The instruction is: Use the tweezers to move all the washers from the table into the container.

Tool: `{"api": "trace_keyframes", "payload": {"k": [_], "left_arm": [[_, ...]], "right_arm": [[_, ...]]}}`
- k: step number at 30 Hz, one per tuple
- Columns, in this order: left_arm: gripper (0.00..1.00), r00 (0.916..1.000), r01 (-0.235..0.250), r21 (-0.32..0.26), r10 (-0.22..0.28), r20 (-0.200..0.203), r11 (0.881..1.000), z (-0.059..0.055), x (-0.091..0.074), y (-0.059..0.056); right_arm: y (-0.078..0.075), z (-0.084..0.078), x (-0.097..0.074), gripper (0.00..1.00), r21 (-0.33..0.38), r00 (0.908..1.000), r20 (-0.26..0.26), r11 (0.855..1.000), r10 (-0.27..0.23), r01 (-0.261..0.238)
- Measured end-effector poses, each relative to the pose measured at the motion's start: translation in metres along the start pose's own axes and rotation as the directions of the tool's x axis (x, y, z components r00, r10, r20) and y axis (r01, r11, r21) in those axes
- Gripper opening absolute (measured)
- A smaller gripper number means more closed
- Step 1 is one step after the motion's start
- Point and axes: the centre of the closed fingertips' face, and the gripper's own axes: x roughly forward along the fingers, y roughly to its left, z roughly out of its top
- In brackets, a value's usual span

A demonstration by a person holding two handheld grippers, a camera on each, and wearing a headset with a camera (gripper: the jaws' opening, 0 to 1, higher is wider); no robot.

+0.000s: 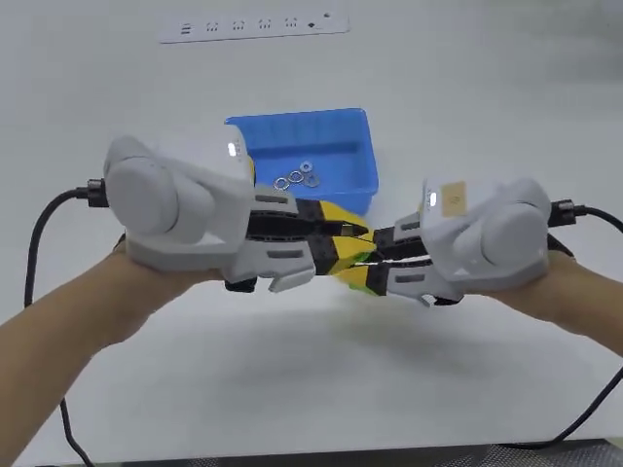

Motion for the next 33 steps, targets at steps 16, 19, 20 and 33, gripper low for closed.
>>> {"api": "trace_keyframes", "payload": {"k": [16,19,20,33], "left_arm": [[0.6,0.9778,-0.115,-0.109,0.132,0.163,0.987,0.033,-0.035,0.007],[0.77,0.9748,-0.13,-0.116,0.148,0.167,0.985,0.035,-0.038,0.009],[0.8,0.9743,-0.137,-0.115,0.155,0.163,0.984,0.035,-0.039,0.01],[0.99,0.9332,-0.234,-0.148,0.264,0.243,0.961,0.056,-0.075,0.033]], "right_arm": [[0.001,0.04,-0.025,0.1,0.017,0.9951,0.089,0.999,-0.041,0.04],[0.0,0.05,-0.028,0.1,-0.007,0.9954,0.088,0.999,-0.038,0.039],[-0.001,0.053,-0.029,0.1,-0.019,0.9955,0.087,0.999,-0.037,0.039],[-0.039,0.102,-0.045,0.1,-0.088,0.9897,0.125,0.993,-0.069,0.08]]}}
